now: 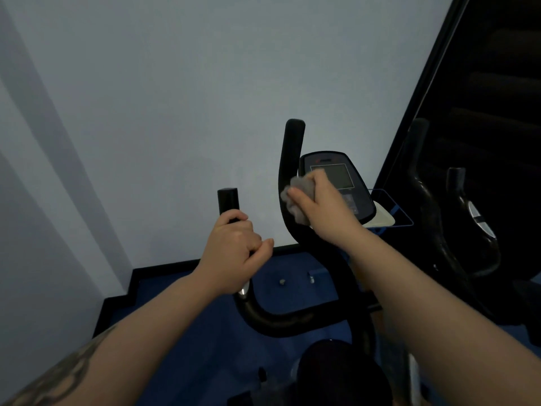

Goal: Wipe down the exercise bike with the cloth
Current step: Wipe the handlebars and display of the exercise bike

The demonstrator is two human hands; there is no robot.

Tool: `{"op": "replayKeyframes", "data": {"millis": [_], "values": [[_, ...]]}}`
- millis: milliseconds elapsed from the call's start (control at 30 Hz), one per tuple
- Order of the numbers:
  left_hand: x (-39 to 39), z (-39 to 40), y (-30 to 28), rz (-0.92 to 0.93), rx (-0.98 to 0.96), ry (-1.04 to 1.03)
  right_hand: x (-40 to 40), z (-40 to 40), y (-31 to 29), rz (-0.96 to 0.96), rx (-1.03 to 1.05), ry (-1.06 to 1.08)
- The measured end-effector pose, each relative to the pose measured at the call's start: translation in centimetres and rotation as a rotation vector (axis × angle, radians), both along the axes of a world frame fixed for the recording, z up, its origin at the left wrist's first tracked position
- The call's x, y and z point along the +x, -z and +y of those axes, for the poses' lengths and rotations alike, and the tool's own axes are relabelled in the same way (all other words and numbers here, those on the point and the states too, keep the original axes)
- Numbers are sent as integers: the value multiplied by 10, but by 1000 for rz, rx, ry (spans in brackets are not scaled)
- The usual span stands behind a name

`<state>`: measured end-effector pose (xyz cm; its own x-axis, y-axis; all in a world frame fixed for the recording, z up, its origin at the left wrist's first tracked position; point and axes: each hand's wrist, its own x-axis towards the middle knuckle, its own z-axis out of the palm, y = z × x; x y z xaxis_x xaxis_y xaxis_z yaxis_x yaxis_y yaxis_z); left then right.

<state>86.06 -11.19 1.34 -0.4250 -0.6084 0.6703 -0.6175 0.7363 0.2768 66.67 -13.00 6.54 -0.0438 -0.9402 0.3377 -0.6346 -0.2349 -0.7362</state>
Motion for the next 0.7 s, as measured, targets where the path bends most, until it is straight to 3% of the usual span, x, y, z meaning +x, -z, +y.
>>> {"op": "replayKeyframes", "data": {"millis": [100, 267, 467, 600, 700], "values": [[-1, 2, 0, -12, -4, 11, 14, -16, -9, -175, -91, 60], [0, 0, 0, -10, -28, 3, 7, -6, 7, 10, -58, 2], [0, 1, 0, -9, -14, 9, 28, -32, -42, -193, -411, 171], [0, 3, 0, -12, -24, 14, 32, -22, -20, -11, -318, 166], [0, 3, -1, -12, -15, 15, 23, -18, -33, -80, -355, 123]]}}
